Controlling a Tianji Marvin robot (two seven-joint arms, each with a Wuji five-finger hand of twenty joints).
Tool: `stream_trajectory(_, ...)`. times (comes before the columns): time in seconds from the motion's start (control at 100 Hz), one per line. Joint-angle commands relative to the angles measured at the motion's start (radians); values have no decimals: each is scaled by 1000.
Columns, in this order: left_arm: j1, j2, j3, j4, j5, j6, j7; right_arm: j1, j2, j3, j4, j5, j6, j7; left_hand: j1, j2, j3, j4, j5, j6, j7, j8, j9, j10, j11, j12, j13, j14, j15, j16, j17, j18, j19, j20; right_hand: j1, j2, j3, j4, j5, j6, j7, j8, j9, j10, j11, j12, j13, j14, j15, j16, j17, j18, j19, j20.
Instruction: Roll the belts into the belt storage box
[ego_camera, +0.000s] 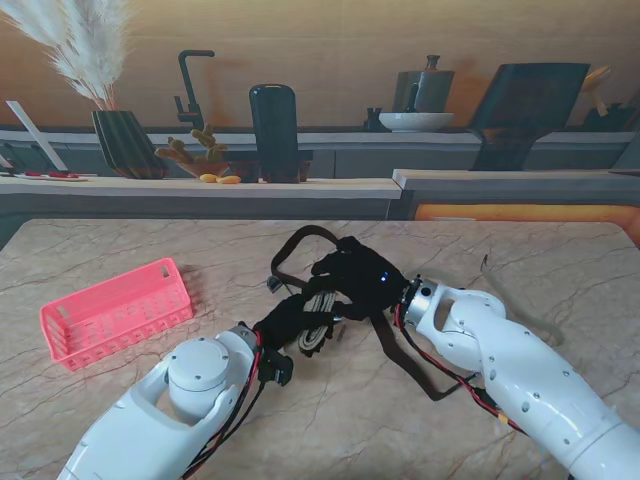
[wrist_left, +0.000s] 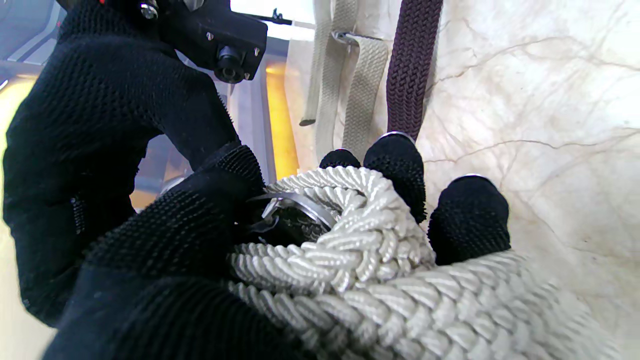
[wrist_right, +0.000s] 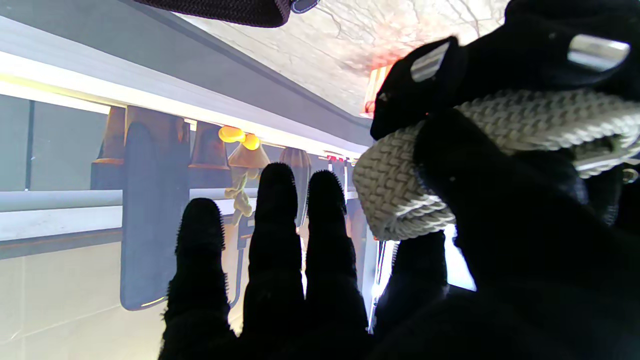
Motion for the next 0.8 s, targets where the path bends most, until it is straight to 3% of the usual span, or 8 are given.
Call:
stream_trajectory(0.0,-4,-2,1,-19,-7,-13,-28,9,-8,-18,13,-5,-10,0,-43,-46,25,7,37,-40,-32,9,8,-29,40,-11,56,-93,61,2,23,-8,59,-14,19,36,-40,-52,116,-51,137,-6,17,-3,-7,10,17,-15,12,18,5,6,-19,22)
stream_trajectory(0.12,-7,5,1,-20,-5,-24,-53,24,-10,-38,28,4,-3,-2,-66,-52,37,9,25,-38,-55,3,-13,-33,32,-13,49,-101,52,1,23,-18,53,-19,2,31,-32,-45,105,-21,132,-19,59,5,17,25,35,-18,40,38,8,12,-16,24)
stream_trajectory(0.19,-8,8,1,-20,-6,-30,-63,29,-13,-46,33,11,2,-2,-77,-58,45,9,20,-41,-67,0,-24,-33,26,-15,42,-103,44,1,16,-25,44,-22,28,39,-60,-51,133,-39,189,-44,182,-15,60,46,70,-23,83,68,16,19,-9,25)
stream_trajectory(0.26,-10,11,1,-18,-7,-37,-74,33,-18,-53,43,21,9,-13,-91,-55,50,9,4,-48,-85,-2,-54,-33,8,-26,12,-92,24,3,-15,-29,17,-25,70,95,-84,-50,270,-56,276,-81,353,-50,97,71,123,-33,140,104,31,26,1,25)
stream_trajectory(0.34,-10,12,0,-15,-6,-50,-78,34,-21,-55,50,24,20,-35,-109,-49,36,12,-23,-58,-135,-12,-113,-26,-45,-71,-66,-49,-56,15,-104,-10,-67,-11,81,86,-75,-52,337,-41,301,-122,456,-69,88,63,157,-35,193,131,40,33,12,24)
stream_trajectory(0.48,-1,11,-8,-19,-2,-69,-63,8,-16,-26,26,-8,59,-77,-110,-23,-32,15,-69,-74,-228,-48,-221,-18,-192,-155,-241,22,-212,20,-289,0,-227,12,71,56,-23,-66,362,-17,321,-158,488,-69,78,52,167,-33,240,147,41,41,35,20)
stream_trajectory(0.62,11,5,-19,-32,4,-92,-25,-34,-10,28,-18,-48,108,-113,-126,-5,-89,17,-106,-83,-316,-94,-310,-6,-329,-268,-369,62,-340,-10,-421,7,-352,2,74,49,-10,-64,364,-3,327,-166,485,-62,84,51,164,-24,258,151,32,50,49,18)
stream_trajectory(0.79,26,1,-27,-48,25,-116,15,-82,-5,93,-69,-86,154,-138,-126,11,-125,21,-122,-90,-352,-113,-335,-5,-388,-327,-416,71,-409,-41,-469,13,-410,-10,78,39,3,-58,363,16,336,-172,478,-50,103,49,158,-18,279,149,22,54,77,8)
